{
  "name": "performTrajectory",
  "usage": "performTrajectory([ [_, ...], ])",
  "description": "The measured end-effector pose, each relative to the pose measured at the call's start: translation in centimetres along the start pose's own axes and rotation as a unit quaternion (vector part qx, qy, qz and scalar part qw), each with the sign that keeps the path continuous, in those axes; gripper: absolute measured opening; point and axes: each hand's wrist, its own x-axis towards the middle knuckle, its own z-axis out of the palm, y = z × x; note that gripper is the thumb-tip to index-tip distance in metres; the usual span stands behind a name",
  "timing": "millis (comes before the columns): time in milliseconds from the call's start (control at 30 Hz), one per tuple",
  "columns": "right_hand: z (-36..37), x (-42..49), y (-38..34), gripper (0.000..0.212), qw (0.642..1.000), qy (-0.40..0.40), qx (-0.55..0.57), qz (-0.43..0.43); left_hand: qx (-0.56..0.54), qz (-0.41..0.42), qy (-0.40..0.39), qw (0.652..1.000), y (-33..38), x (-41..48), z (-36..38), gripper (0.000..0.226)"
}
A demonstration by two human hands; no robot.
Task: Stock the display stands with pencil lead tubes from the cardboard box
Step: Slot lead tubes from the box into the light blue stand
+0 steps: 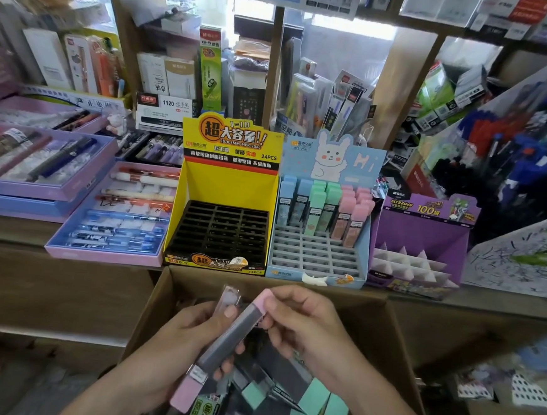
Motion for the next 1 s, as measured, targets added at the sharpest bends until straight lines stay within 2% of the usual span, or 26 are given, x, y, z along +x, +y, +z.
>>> performTrajectory([
  [200,-1.1,-0.1,-0.7,0.02,0.999,0.0,0.048,-0.019,0.033,0.02,0.018,0.999,-0.5,0.1,0.0,0.041],
  [333,-1.3,0.0,-0.6,0.028,0.996,-0.007,0.088,-0.019,0.053,0.055,0.013,0.997,-0.4,0.2,-0.2,0.022],
  [433,-1.2,0.0,-0.6,0.031,0.993,-0.018,0.109,-0.029,0.076,0.069,0.02,0.995,-0.5,0.3,-0.6,0.021],
  [567,-1.1,0.0,-0.6,0.031,0.996,0.023,0.048,-0.064,0.074,0.091,0.025,0.993,-0.5,0.3,-0.5,0.015],
  [767,-2.4,-0.3,-4.5,0.023,0.979,0.122,-0.072,-0.144,-0.006,0.075,0.072,0.995,-0.6,0.6,-0.9,0.036],
  [867,-3.7,-0.4,-7.0,0.017,0.953,0.147,-0.141,-0.223,-0.041,0.069,0.062,0.995,-0.5,0.7,-1.0,0.036],
  [1000,-5.5,0.4,-9.6,0.011,0.896,0.205,-0.253,-0.302,-0.057,0.066,0.044,0.995,-0.4,0.6,-0.8,0.026],
])
